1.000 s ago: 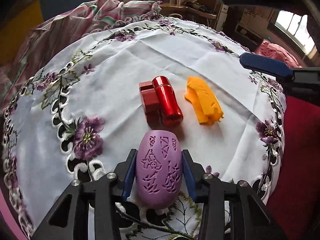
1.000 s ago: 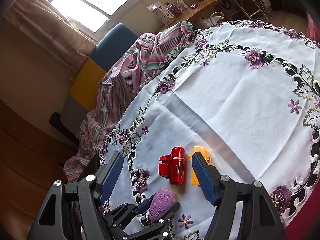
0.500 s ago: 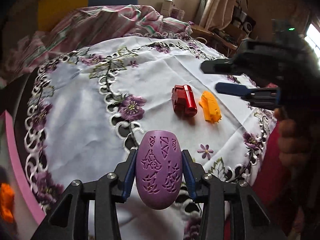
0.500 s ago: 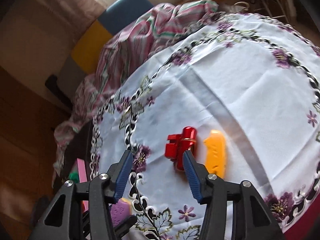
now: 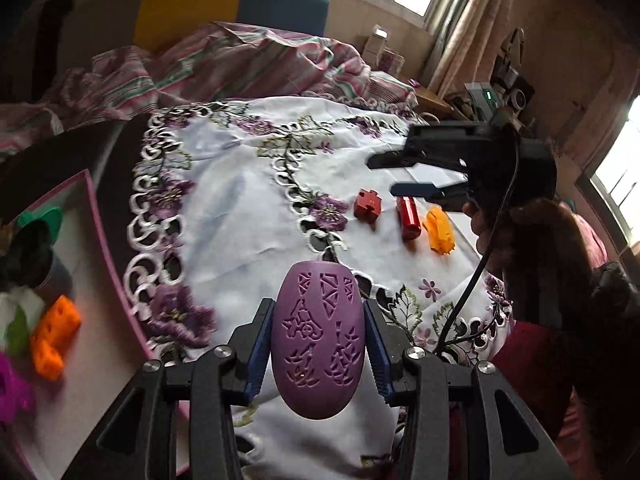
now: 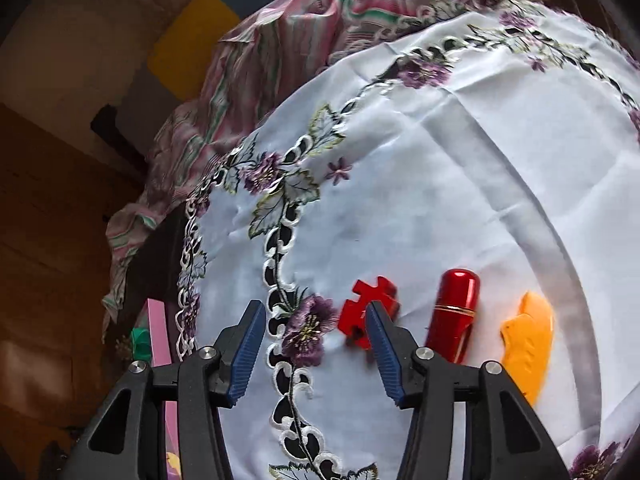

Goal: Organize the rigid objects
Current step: 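Lower the right tool onto the red puzzle piece and close it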

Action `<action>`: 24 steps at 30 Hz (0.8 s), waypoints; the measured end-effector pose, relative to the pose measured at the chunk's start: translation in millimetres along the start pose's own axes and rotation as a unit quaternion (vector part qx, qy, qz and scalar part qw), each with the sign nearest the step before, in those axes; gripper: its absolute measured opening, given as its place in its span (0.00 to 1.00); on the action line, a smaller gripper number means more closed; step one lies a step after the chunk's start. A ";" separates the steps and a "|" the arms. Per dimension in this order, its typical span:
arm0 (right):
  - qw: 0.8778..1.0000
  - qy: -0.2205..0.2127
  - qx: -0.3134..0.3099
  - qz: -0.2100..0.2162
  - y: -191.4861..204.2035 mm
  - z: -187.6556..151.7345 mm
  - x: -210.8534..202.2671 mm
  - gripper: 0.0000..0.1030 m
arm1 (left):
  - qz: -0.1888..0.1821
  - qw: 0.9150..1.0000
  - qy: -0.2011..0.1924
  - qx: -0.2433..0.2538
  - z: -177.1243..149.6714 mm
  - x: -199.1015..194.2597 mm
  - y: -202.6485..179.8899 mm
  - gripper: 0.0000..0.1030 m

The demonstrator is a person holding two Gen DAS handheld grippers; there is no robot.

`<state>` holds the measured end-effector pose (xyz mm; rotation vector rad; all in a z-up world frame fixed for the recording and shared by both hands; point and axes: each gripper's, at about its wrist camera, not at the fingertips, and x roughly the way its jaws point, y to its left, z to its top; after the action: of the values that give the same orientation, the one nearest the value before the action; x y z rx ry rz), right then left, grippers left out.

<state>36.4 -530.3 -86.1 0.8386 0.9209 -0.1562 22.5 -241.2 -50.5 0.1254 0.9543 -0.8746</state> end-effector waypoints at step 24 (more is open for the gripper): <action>0.967 0.026 -0.142 -0.210 33.8 -7.3 55.2 0.39 | 0.058 0.996 -0.042 -0.060 -23.2 -52.4 40.5 0.43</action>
<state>81.2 -490.0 -110.8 0.3758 1.1324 -0.3615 21.3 -172.6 -35.7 0.0404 0.9089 -0.7100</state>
